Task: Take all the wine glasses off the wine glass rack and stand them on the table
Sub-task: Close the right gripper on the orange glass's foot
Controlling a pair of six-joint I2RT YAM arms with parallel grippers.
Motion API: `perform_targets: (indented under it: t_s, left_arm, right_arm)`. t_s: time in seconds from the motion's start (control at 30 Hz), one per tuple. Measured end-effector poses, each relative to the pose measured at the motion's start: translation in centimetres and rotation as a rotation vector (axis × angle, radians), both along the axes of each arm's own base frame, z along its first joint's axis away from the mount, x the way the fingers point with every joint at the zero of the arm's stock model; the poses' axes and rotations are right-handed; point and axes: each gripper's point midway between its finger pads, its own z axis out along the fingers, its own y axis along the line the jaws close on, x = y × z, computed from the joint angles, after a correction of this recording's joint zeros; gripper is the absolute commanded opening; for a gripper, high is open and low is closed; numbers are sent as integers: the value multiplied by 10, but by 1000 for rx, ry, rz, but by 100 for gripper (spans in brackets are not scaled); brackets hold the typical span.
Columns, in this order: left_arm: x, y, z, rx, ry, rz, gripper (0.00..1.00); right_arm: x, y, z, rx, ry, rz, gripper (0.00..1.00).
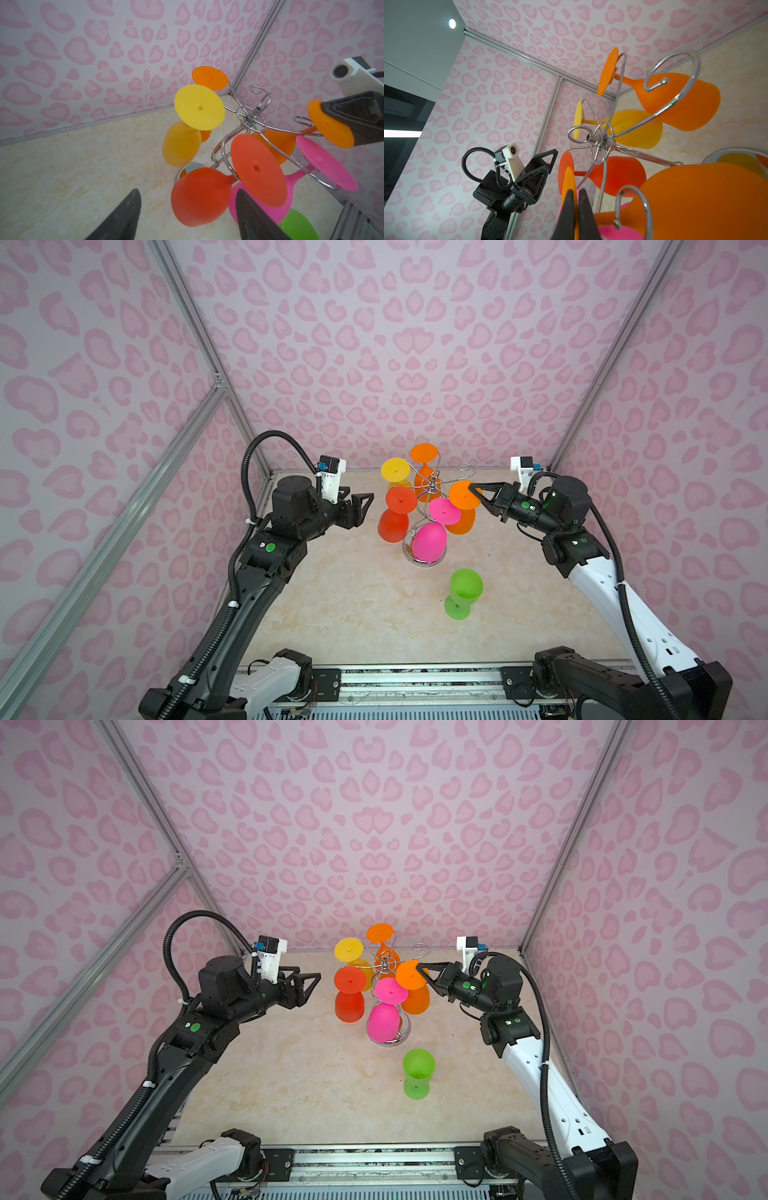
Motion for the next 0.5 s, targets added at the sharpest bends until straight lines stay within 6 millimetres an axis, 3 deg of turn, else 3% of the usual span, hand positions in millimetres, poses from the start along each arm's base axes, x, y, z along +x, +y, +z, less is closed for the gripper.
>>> perform_targets:
  t_s: [0.5]
  left_arm:
    - [-3,-2,-5,-3,10,-14,74]
  right_arm:
    - [25,1,-3,-16,0,-34,0]
